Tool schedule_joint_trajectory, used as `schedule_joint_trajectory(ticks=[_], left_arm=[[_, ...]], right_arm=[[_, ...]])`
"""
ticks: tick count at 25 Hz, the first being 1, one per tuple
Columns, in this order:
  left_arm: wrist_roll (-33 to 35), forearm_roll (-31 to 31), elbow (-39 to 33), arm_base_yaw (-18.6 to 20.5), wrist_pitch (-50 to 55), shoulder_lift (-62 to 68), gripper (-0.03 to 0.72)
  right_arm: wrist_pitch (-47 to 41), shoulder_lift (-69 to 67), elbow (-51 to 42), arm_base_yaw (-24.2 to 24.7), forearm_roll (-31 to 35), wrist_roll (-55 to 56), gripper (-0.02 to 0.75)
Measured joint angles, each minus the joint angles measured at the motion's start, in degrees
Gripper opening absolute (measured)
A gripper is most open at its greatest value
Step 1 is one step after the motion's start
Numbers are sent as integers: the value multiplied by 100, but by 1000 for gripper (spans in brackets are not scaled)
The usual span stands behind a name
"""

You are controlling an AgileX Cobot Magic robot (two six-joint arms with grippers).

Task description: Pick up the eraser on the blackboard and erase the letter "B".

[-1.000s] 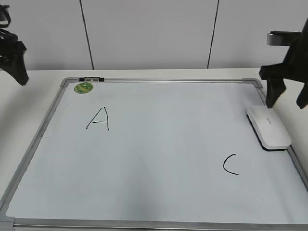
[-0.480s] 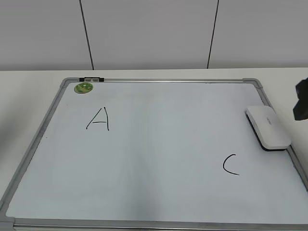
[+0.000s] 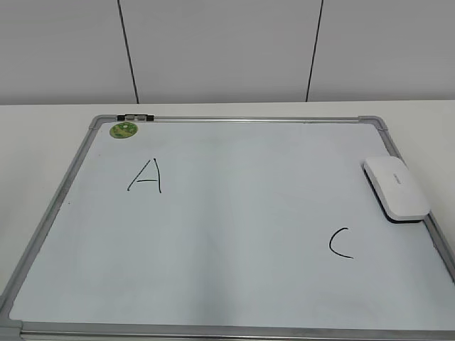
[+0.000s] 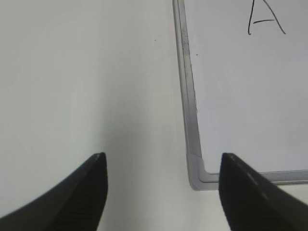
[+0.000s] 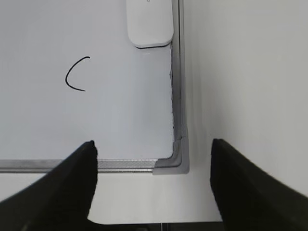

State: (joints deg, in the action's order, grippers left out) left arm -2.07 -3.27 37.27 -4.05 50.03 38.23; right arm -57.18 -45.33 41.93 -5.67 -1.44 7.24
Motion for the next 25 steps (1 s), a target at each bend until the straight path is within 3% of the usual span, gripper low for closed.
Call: schedule_joint_trajectory(ticks=[12,25], left_arm=[[-4,-175,-169,-288,1300,-2171,522],[-13,-309,-733,-319,1388,-3487,493]], right_arm=[[-1204,2508,-480,0,0,-418,539],[-956,3325,-1294,-4,-177,-839,538]])
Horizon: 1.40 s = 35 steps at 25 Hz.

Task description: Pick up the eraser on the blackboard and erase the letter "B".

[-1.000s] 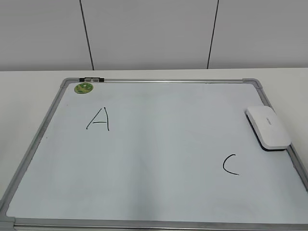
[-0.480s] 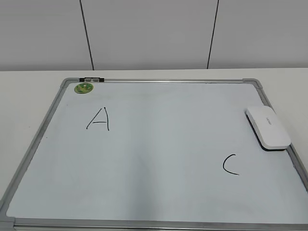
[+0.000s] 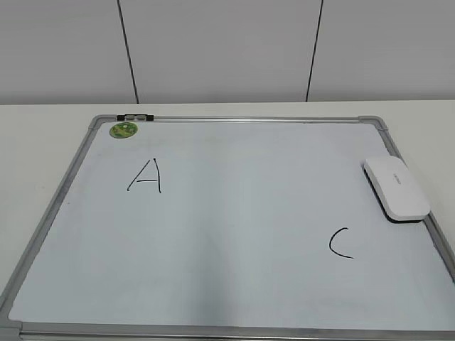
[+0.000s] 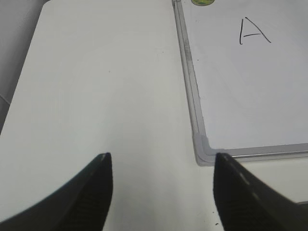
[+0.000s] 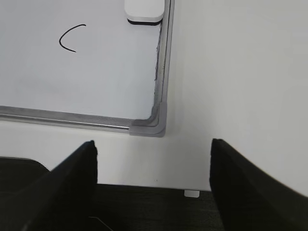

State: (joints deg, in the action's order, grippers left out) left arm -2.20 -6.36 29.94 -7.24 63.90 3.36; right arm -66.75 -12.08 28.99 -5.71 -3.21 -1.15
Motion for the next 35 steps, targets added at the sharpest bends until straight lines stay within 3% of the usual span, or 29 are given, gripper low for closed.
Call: schedule_joint_trajectory(ticks=[23,35], left_arm=[[0,22,-26,52,-37,-9,489],[0,34,-26,427,-48,-230,473]], right_arm=[[116,0,-47,0,0,-11,536],[116,809,-47,733,0,-21,536]])
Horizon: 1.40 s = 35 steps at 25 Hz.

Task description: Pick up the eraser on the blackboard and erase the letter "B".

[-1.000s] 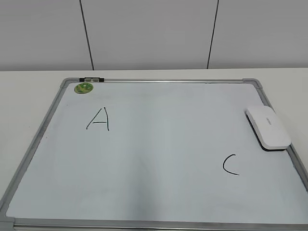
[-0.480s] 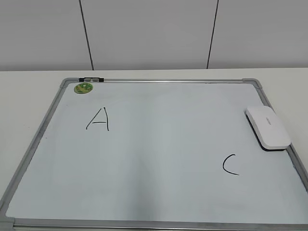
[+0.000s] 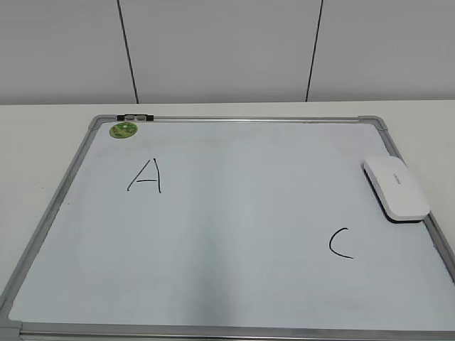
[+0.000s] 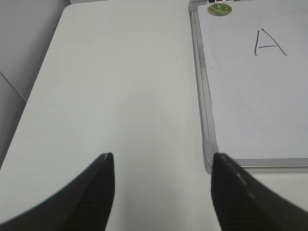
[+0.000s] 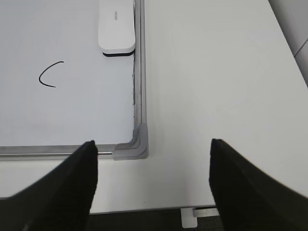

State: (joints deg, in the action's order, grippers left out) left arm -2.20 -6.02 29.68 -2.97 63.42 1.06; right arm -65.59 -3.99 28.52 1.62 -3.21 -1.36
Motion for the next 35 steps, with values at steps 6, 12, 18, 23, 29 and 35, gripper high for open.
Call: schedule_joint_trajectory(ticks=[6,12,18,23,29,35], left_arm=[[0,0,0,82,0,-13,472],[-4,2,0,108,0,-13,465],[-4,2,0,108,0,-13,451],[-4,2,0,108,0,-13,448],[-4,2,0,108,0,-13,442],[-4,2,0,108,0,-13,439]], right_arm=[[0,394,0,0,0,0,536],[0,493,0,53,0,0,536],[-10,502,0,53,-3,0,535],[-10,502,0,53,-12,0,535],[-10,502,0,53,-12,0,535],[-10,502,0,53,-12,0,535]])
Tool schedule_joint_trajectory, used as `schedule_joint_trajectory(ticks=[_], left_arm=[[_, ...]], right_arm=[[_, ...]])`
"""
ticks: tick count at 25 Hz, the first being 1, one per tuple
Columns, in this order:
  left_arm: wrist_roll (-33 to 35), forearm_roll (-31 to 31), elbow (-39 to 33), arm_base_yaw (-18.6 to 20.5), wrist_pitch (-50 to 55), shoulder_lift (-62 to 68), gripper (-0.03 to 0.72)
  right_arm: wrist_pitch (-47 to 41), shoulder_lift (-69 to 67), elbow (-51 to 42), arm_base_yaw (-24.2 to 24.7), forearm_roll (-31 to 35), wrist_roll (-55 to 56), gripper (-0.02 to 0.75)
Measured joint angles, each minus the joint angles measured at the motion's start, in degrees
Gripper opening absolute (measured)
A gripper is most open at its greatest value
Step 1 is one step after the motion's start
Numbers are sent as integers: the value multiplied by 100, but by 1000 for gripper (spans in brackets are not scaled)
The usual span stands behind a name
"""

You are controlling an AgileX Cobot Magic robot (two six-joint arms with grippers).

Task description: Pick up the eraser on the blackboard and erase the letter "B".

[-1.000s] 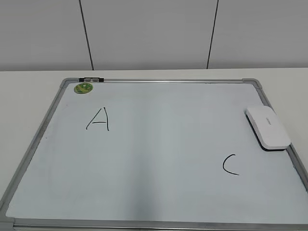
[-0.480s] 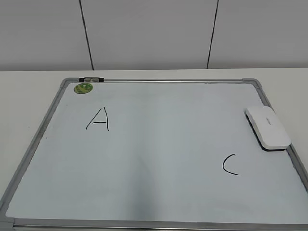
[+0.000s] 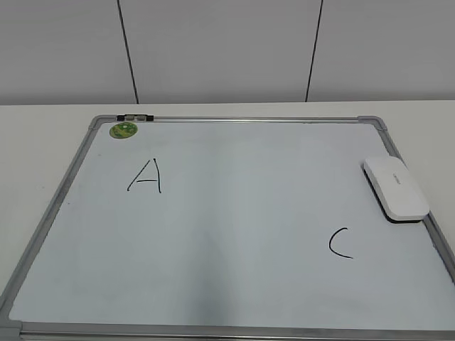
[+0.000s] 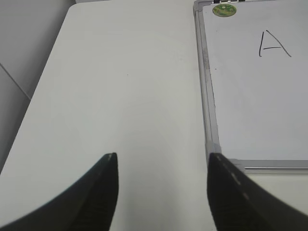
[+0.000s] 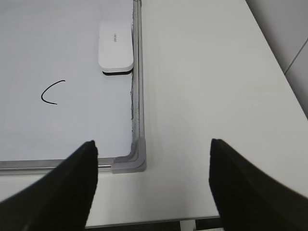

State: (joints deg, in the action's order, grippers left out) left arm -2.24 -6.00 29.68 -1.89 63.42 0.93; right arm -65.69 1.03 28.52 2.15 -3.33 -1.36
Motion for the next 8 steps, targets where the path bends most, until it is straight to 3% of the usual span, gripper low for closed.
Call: schedule_joint_trajectory(ticks=[8], left_arm=[[0,0,0,0,0,0,436]], right_arm=[[0,0,0,0,-2,0,535]])
